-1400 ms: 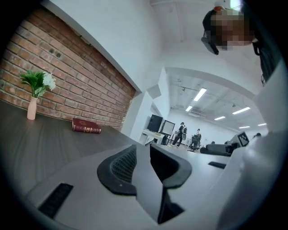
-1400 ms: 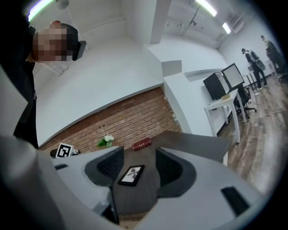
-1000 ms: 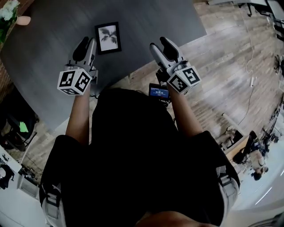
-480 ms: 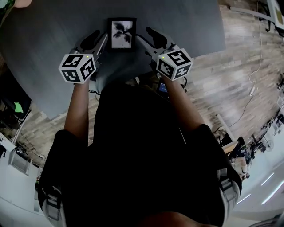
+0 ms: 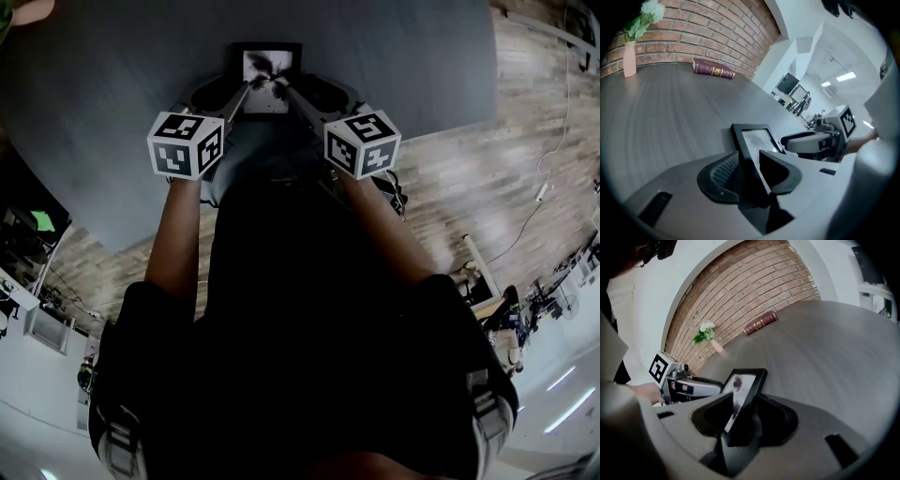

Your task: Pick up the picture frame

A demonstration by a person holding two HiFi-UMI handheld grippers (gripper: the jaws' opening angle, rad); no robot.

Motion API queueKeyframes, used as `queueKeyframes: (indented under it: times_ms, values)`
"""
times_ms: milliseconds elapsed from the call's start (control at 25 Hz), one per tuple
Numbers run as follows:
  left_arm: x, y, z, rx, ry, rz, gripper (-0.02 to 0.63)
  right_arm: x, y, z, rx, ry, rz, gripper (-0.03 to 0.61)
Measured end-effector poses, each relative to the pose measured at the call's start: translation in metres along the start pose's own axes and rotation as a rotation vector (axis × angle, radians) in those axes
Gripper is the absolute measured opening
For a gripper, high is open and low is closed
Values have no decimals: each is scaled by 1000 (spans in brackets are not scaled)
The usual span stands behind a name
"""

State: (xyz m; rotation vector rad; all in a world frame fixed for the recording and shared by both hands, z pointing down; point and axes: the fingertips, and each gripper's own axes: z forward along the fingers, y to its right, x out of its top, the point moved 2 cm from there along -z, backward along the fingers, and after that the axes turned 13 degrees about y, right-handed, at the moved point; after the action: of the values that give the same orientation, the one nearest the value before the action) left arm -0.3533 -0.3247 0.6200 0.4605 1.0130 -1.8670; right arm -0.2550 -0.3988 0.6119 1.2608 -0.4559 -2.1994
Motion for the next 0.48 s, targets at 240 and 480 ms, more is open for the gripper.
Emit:
queueKeyframes:
  times_ms: [240, 480]
  values:
    - [-5, -6, 7, 29, -28, 6, 129, -5, 4, 9, -26, -40, -19, 155]
    - [-6, -3, 8, 36, -47, 20, 110, -7, 3, 13, -42, -71, -48, 129]
